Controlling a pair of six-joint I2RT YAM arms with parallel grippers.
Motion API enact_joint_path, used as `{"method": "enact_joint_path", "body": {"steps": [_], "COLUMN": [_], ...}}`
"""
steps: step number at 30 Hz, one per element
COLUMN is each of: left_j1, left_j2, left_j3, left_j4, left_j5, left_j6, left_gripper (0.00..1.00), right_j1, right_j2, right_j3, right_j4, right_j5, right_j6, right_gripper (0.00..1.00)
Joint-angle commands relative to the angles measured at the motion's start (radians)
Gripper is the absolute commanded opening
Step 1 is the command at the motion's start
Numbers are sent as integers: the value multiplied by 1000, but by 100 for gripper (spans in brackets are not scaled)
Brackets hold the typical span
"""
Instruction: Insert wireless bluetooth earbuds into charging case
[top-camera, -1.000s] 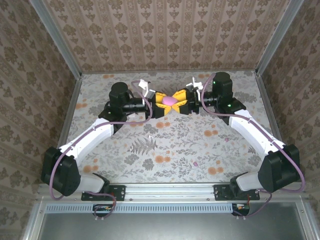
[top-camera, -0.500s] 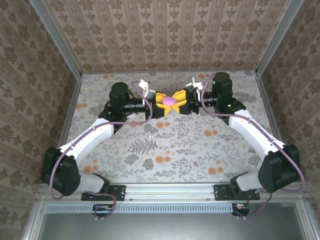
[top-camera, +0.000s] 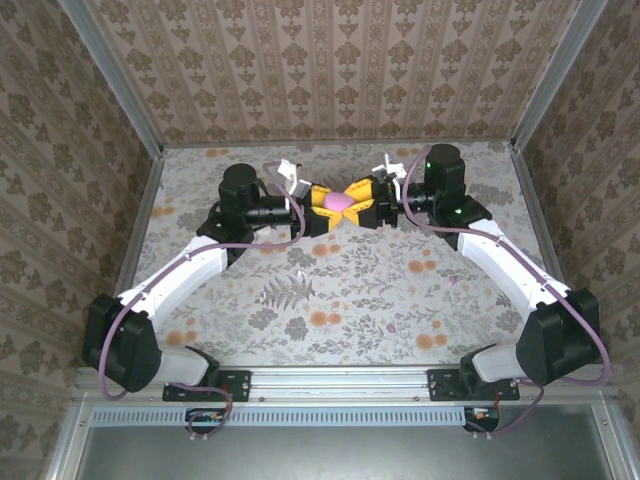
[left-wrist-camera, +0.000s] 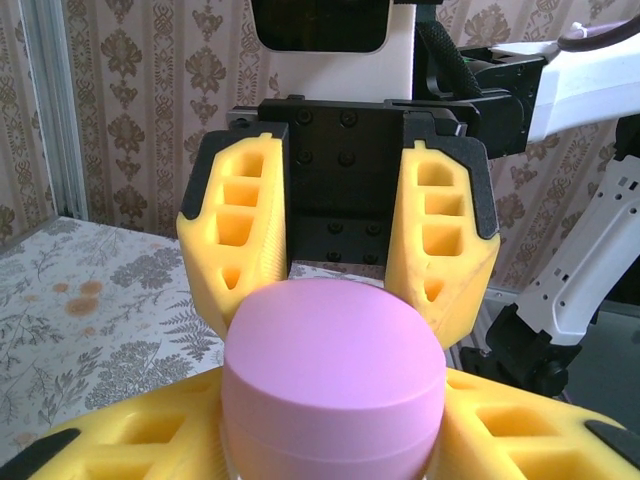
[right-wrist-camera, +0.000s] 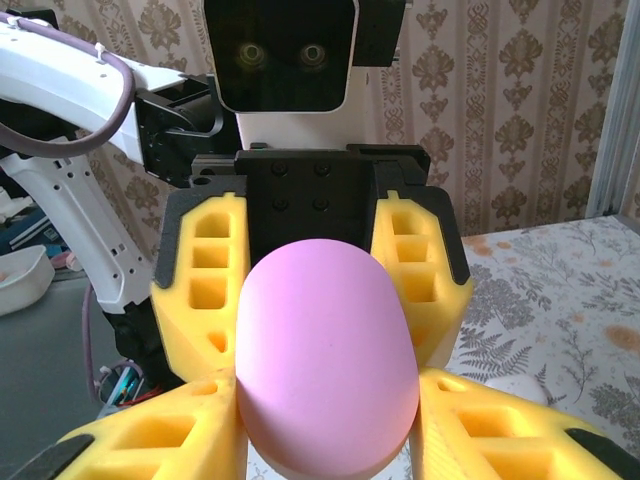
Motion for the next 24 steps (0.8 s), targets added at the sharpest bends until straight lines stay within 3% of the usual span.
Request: {"method": "enact_joint_path", "body": {"steps": [1, 4, 15, 19, 24], "left_j1": [-7, -6, -7, -9, -8], "left_j2": [-12, -10, -6, -13, -33], "left_j3": [35, 36, 30, 2, -85], "left_j4": [-3, 1, 43, 86, 246], "left_j5": [38, 39, 11, -32, -155], "left_j6": [20, 16, -15, -31, -63], "left_gripper": [45, 39, 34, 32, 30], "right_j1": [-3, -3, -2, -2, -3], "right_j2": [-23, -25, -28, -51, -92], "right_j3": [-3, -6, 4, -6, -34], "right_j4": [44, 39, -40, -26, 31], "right_j5": [7, 10, 25, 112, 142], "right_j6": [11, 5, -46, -7, 80], "right_gripper": [42, 42, 49, 68, 76]}}
